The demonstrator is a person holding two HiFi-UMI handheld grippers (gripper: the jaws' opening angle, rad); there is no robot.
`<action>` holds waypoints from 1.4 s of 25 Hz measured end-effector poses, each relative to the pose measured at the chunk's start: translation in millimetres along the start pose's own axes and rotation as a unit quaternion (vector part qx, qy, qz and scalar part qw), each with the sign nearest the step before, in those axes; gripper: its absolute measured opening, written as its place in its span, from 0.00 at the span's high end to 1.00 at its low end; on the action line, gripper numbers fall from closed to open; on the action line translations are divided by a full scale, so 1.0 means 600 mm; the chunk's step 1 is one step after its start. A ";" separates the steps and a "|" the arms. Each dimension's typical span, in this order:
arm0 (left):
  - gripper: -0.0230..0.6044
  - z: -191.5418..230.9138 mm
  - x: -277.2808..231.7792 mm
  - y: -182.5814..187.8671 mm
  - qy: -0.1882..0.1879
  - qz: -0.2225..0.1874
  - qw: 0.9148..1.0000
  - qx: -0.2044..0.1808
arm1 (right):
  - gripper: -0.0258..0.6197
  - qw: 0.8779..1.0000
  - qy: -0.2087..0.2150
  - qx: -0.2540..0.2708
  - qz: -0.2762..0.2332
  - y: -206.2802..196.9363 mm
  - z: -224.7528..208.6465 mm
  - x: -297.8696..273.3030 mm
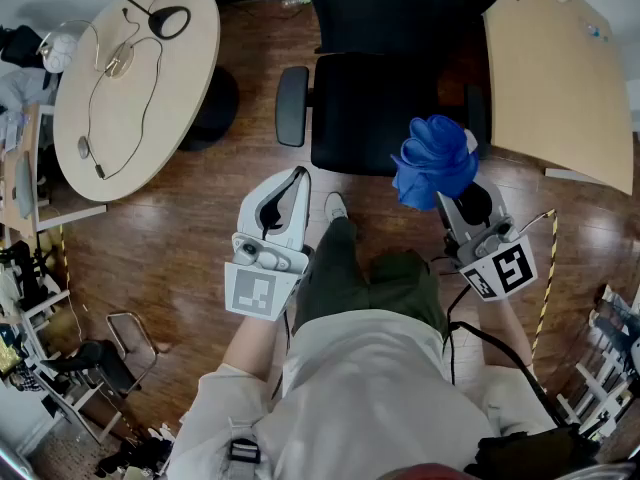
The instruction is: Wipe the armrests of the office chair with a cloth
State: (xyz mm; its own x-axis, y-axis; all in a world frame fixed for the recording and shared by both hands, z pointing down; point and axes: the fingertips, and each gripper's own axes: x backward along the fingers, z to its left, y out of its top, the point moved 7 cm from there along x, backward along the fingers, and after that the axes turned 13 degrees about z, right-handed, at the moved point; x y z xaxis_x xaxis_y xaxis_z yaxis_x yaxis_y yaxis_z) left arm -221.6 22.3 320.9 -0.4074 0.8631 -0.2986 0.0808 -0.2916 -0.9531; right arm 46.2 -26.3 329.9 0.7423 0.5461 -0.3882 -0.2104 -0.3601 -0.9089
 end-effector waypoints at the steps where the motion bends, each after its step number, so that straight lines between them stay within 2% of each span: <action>1: 0.96 0.025 -0.030 -0.019 0.008 -0.001 1.000 0.001 | 0.84 1.000 0.010 0.010 0.026 -0.024 -0.026 -0.069; 4: 0.96 0.085 -0.105 -0.083 0.024 -0.003 1.000 0.011 | 0.84 0.995 0.046 0.036 0.082 -0.088 -0.092 -0.288; 6: 0.96 0.100 -0.133 -0.142 0.021 0.007 0.999 0.029 | 0.84 0.989 0.078 0.057 0.115 -0.127 -0.112 -0.428; 9: 0.96 0.122 -0.150 -0.235 0.016 0.040 0.998 0.048 | 0.84 0.973 0.105 0.118 0.165 -0.161 -0.121 -0.608; 12: 0.96 0.136 -0.139 -0.289 0.027 0.057 0.996 0.070 | 0.84 0.954 0.111 0.151 0.235 -0.189 -0.127 -0.728; 14: 0.96 0.133 -0.129 -0.304 0.033 0.065 0.994 0.081 | 0.84 0.941 0.131 0.169 0.264 -0.212 -0.115 -0.755; 16: 0.96 0.132 -0.120 -0.309 0.037 0.068 0.993 0.084 | 0.84 0.928 0.170 0.195 0.270 -0.225 -0.074 -0.740; 18: 0.96 0.137 -0.114 -0.309 0.038 0.070 0.994 0.080 | 0.84 0.911 0.212 0.214 0.283 -0.244 -0.007 -0.695; 21: 0.96 0.151 -0.116 -0.307 0.030 0.070 0.994 0.073 | 0.84 0.884 0.283 0.212 0.307 -0.298 0.117 -0.620; 22: 0.96 0.152 -0.121 -0.301 0.023 0.067 0.995 0.069 | 0.84 0.884 0.293 0.210 0.299 -0.309 0.143 -0.597; 23: 0.96 0.146 -0.126 -0.290 0.013 0.063 0.996 0.064 | 0.84 0.892 0.295 0.195 0.283 -0.309 0.155 -0.572; 24: 0.96 0.135 -0.132 -0.275 -0.002 0.058 0.997 0.056 | 0.84 0.905 0.289 0.165 0.264 -0.302 0.152 -0.543; 26: 0.96 0.104 -0.148 -0.245 -0.035 0.053 0.997 0.040 | 0.84 0.938 0.254 0.093 0.216 -0.266 0.112 -0.473; 27: 0.96 0.091 -0.160 -0.236 -0.045 0.054 0.997 0.034 | 0.84 0.957 0.221 0.054 0.181 -0.244 0.075 -0.431; 28: 0.96 0.085 -0.177 -0.235 -0.047 0.059 0.997 0.032 | 0.84 0.973 0.173 0.000 0.150 -0.227 0.024 -0.386; 29: 0.96 0.085 -0.200 -0.239 -0.043 0.064 0.996 0.033 | 0.84 0.983 0.110 -0.058 0.135 -0.218 -0.038 -0.341; 30: 0.96 0.088 -0.231 -0.246 -0.039 0.066 0.996 0.037 | 0.84 0.984 0.041 -0.095 0.144 -0.221 -0.110 -0.296; 31: 0.96 0.086 -0.268 -0.252 -0.042 0.063 0.996 0.041 | 0.84 0.980 -0.029 -0.100 0.167 -0.235 -0.190 -0.253; 33: 0.96 0.057 -0.336 -0.261 -0.074 0.060 0.994 0.046 | 0.84 0.964 -0.150 -0.063 0.212 -0.280 -0.356 -0.178; 34: 0.96 0.034 -0.361 -0.261 -0.095 0.062 0.992 0.046 | 0.84 0.953 -0.189 -0.055 0.230 -0.302 -0.432 -0.154; 35: 0.96 0.009 -0.381 -0.257 -0.115 0.062 0.990 0.045 | 0.84 0.944 -0.209 -0.062 0.249 -0.319 -0.498 -0.142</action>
State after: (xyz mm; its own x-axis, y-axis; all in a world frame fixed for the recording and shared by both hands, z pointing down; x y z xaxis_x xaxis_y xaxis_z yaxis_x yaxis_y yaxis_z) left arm -146.0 -132.3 536.4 -0.5962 0.7049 -0.3842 0.0656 -0.4342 -0.8984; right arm 213.2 -230.0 582.4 0.2502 0.5266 -0.8124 -0.3713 -0.7228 -0.5828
